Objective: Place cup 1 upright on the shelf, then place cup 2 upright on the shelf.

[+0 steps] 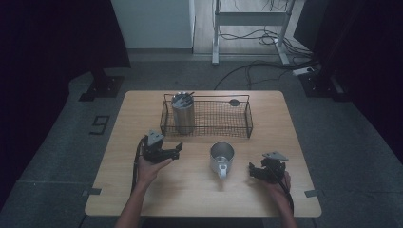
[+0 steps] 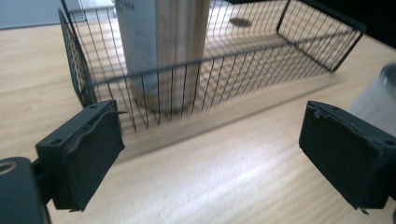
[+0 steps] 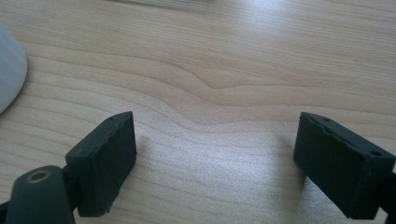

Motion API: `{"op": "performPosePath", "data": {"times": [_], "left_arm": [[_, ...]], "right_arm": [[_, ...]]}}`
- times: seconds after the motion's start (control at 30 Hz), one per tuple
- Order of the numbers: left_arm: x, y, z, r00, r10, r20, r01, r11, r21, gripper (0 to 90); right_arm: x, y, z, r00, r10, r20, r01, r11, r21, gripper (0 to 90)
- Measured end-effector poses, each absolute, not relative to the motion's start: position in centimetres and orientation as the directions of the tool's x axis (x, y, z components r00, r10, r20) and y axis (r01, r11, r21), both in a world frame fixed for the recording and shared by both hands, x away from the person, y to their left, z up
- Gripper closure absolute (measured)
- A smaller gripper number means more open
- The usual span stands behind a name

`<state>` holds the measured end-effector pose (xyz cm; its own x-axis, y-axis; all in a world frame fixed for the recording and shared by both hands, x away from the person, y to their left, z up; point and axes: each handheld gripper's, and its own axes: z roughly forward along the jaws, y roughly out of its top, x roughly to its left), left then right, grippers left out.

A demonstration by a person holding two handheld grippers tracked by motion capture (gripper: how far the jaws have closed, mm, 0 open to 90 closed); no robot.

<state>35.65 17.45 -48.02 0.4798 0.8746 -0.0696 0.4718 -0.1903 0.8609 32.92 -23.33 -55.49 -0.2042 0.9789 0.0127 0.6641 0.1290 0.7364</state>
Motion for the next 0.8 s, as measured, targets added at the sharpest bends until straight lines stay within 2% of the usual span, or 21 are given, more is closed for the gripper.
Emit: {"op": "performPosePath", "data": {"times": [0.4, 0.8], "left_arm": [[33.9, 18.1, -51.4, 0.49, 0.869, -0.071, 0.531, -0.234, 0.814, 7.3], [33.8, 17.8, -51.6, 0.494, 0.867, -0.07, 0.534, -0.239, 0.811, 8.2]], "right_arm": [[32.9, -23.3, -55.5, -0.204, 0.979, 0.013, 0.664, 0.129, 0.737, 12.8], [32.8, -23.3, -55.5, -0.197, 0.98, 0.015, 0.663, 0.122, 0.739, 13.5]]}}
